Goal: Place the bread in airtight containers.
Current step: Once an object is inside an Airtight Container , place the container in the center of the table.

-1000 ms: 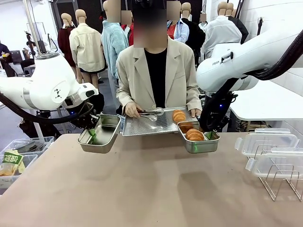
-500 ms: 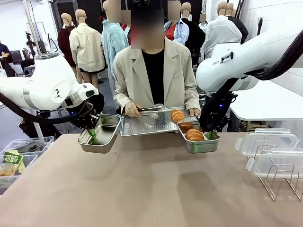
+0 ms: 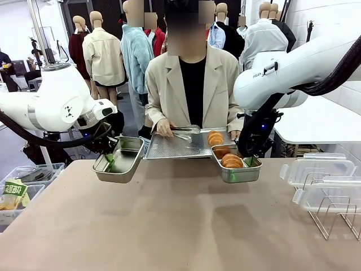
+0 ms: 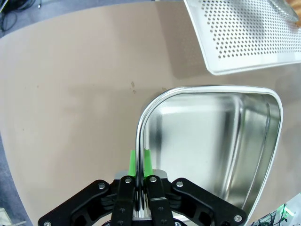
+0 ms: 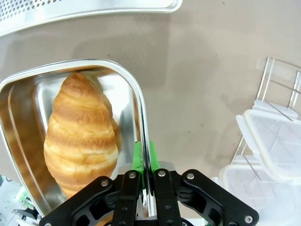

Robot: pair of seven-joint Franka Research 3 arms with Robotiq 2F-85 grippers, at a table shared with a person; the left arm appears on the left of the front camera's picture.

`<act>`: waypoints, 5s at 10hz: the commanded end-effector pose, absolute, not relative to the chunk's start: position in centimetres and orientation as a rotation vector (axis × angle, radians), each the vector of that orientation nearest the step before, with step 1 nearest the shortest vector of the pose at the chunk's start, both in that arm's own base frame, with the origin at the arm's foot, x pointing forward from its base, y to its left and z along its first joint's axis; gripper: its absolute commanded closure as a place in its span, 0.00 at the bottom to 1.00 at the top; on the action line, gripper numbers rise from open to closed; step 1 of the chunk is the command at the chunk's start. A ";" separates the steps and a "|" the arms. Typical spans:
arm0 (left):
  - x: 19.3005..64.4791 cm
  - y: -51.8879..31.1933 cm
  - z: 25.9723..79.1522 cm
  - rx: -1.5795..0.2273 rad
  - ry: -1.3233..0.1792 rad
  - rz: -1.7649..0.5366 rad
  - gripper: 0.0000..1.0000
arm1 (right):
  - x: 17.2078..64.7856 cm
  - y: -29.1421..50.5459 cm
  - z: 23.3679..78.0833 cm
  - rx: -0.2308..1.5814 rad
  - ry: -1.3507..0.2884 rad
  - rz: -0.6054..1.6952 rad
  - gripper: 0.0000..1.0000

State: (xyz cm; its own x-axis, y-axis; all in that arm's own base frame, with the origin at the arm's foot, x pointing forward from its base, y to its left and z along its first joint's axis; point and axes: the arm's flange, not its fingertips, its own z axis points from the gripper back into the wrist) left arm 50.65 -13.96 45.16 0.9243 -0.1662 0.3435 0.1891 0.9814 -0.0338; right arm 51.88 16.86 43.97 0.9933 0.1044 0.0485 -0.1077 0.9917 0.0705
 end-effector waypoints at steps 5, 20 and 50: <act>50.6 -13.8 45.4 -0.058 -0.354 -0.187 1.00 | 54.8 16.9 37.2 0.095 -0.092 0.018 1.00; 50.6 -13.8 45.4 -0.058 -0.354 -0.187 1.00 | 50.9 13.6 46.2 -0.064 -0.245 0.087 0.00; 50.6 -13.8 45.4 -0.058 -0.354 -0.187 1.00 | 48.2 4.6 53.9 -0.102 -0.305 0.062 0.00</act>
State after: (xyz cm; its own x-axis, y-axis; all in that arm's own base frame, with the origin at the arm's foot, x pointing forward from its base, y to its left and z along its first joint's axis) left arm 50.69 -13.93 45.13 0.9246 -0.1658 0.3431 0.1885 0.9815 -0.0335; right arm 47.79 4.43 53.68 0.9476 0.0956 0.3047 -0.0641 0.9917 -0.1115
